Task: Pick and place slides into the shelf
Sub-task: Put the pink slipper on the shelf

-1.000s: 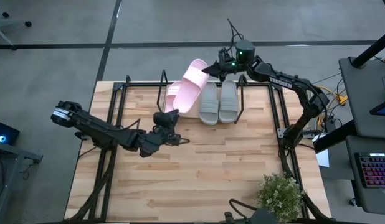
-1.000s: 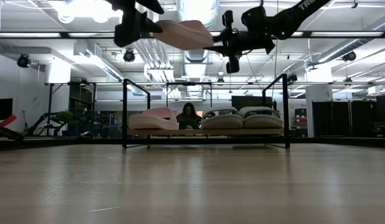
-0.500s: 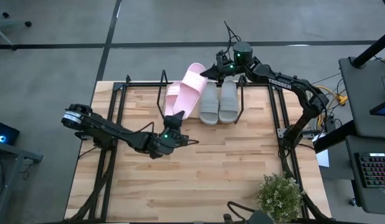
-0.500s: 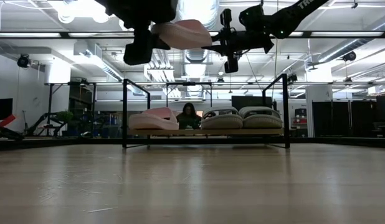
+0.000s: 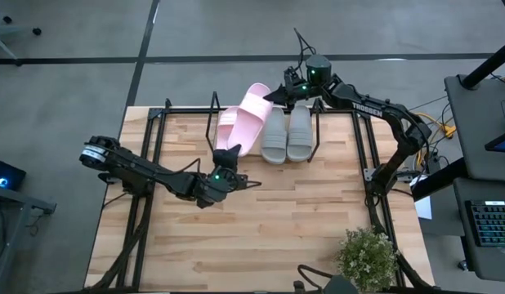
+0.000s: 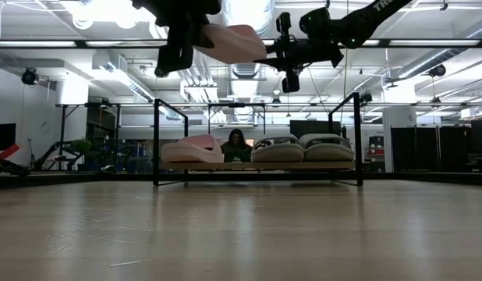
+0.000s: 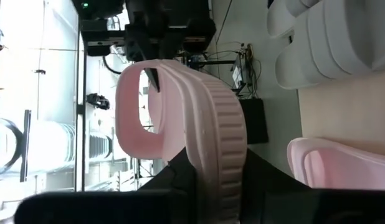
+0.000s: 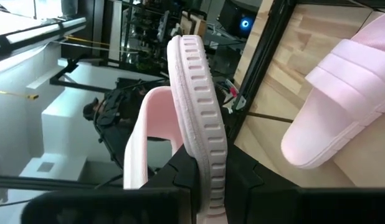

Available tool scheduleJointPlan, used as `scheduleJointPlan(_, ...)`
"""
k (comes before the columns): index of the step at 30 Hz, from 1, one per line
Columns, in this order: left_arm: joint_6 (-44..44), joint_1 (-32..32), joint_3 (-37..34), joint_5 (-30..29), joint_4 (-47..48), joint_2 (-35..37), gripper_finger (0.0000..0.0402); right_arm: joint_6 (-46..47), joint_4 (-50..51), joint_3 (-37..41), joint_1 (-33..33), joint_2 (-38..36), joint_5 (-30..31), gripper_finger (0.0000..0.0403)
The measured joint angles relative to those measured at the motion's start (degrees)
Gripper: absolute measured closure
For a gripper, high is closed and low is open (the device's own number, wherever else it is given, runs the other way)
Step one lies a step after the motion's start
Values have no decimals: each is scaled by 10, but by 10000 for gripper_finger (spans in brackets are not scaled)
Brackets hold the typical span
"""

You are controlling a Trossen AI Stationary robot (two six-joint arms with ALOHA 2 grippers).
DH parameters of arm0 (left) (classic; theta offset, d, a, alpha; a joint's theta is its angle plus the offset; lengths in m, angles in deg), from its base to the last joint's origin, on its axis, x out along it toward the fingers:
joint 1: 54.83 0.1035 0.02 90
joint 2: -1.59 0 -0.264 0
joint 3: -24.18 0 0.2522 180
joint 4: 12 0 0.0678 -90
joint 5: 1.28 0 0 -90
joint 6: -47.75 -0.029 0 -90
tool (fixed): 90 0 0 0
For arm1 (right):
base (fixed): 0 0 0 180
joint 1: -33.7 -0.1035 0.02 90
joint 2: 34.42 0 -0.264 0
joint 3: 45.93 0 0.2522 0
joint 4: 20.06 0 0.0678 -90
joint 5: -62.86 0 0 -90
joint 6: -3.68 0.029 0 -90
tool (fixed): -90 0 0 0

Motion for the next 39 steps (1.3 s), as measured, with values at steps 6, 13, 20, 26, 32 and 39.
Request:
scheduleJointPlan(6,3,0,15,0,-9,1,356,-14,0,0,1,0,-4,370)
scheduleJointPlan(13,4,0,38,-1,-15,1,357,-53,-2,0,2,0,7,321)
scheduleJointPlan(20,4,0,39,-1,-19,1,358,-78,-4,0,1,0,10,257)
scheduleJointPlan(26,4,1,39,-14,-19,2,358,-103,-4,0,9,0,10,239)
scheduleJointPlan(32,9,6,40,-20,-19,9,359,-116,-13,0,27,0,14,235)
scheduleJointPlan(39,23,12,40,-30,-19,12,359,-113,-47,0,37,0,62,235)
